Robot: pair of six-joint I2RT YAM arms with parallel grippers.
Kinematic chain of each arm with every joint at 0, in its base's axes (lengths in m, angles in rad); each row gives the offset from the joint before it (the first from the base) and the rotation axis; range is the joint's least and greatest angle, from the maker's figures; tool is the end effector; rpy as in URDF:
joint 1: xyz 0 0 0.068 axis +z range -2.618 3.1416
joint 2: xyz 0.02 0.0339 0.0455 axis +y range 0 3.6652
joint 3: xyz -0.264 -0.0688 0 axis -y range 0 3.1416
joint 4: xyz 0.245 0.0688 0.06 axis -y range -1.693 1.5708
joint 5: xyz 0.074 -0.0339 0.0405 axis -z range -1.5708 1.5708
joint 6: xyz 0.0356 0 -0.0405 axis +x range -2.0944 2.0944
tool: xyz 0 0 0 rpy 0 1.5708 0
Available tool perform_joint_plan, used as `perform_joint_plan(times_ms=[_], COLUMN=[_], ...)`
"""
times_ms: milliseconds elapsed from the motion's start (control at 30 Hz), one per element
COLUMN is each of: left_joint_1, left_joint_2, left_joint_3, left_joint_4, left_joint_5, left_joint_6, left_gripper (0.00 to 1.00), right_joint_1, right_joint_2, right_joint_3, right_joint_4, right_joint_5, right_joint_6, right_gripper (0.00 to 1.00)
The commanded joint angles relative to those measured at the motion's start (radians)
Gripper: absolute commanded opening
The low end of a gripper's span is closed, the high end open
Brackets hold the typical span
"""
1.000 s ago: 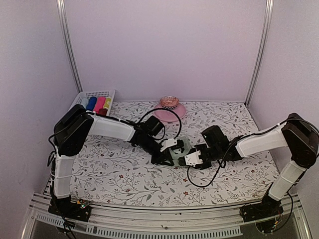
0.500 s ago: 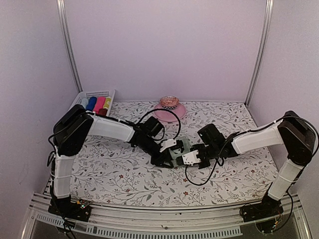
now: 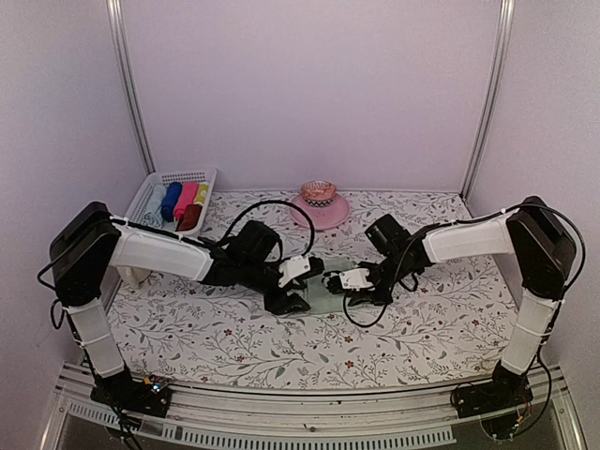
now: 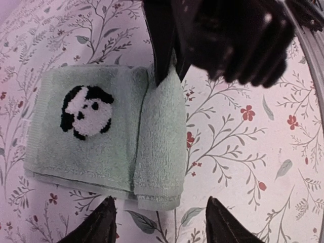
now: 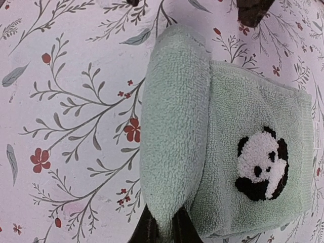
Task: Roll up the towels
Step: Roll the towel at the center of the board.
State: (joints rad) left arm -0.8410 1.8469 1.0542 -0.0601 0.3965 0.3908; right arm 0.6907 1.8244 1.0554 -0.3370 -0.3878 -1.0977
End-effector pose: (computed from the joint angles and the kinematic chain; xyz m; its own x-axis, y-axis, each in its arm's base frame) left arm 0.2411 -0.2901 0.1547 -0.1379 0.6811 -0.7191 0.9835 0.1797 -0.0183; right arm 0.2627 0.2346 0.1462 0.3273 -0.7985 -0.5051 -0.9416 -0.2310 -0.2450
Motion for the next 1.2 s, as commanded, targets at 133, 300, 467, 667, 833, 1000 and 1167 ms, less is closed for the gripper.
perform_joint_plan(times_ms=[133, 300, 467, 667, 833, 1000, 1167], left_joint_1=[-0.139, -0.194, -0.222, -0.236, -0.24, -0.24, -0.24], left_joint_2=[-0.063, -0.039, 0.003, 0.057, 0.08, 0.101, 0.11], left_joint_3=[-0.14, -0.172, -0.164, -0.143, -0.141, -0.126, -0.104], left_joint_4=[0.274, 0.334, 0.374, 0.393, 0.413, 0.406, 0.37], left_joint_5=[-0.324, -0.422, -0.499, -0.552, -0.581, -0.591, -0.589], left_joint_6=[0.139, 0.231, 0.276, 0.318, 0.353, 0.371, 0.377], left_gripper=[0.61, 0.61, 0.61, 0.62, 0.62, 0.59, 0.44], right_joint_1=[-0.039, -0.063, -0.08, -0.094, -0.108, -0.112, -0.115], right_joint_2=[0.148, 0.223, 0.306, 0.354, 0.383, 0.39, 0.393], right_joint_3=[0.174, 0.279, 0.385, 0.445, 0.488, 0.498, 0.502], right_joint_4=[-0.309, -0.431, -0.531, -0.596, -0.642, -0.657, -0.67], right_joint_5=[-0.121, -0.172, -0.192, -0.22, -0.237, -0.241, -0.251], right_joint_6=[0.051, 0.072, 0.113, 0.124, 0.121, 0.118, 0.105], right_gripper=[0.08, 0.09, 0.1, 0.1, 0.1, 0.11, 0.13])
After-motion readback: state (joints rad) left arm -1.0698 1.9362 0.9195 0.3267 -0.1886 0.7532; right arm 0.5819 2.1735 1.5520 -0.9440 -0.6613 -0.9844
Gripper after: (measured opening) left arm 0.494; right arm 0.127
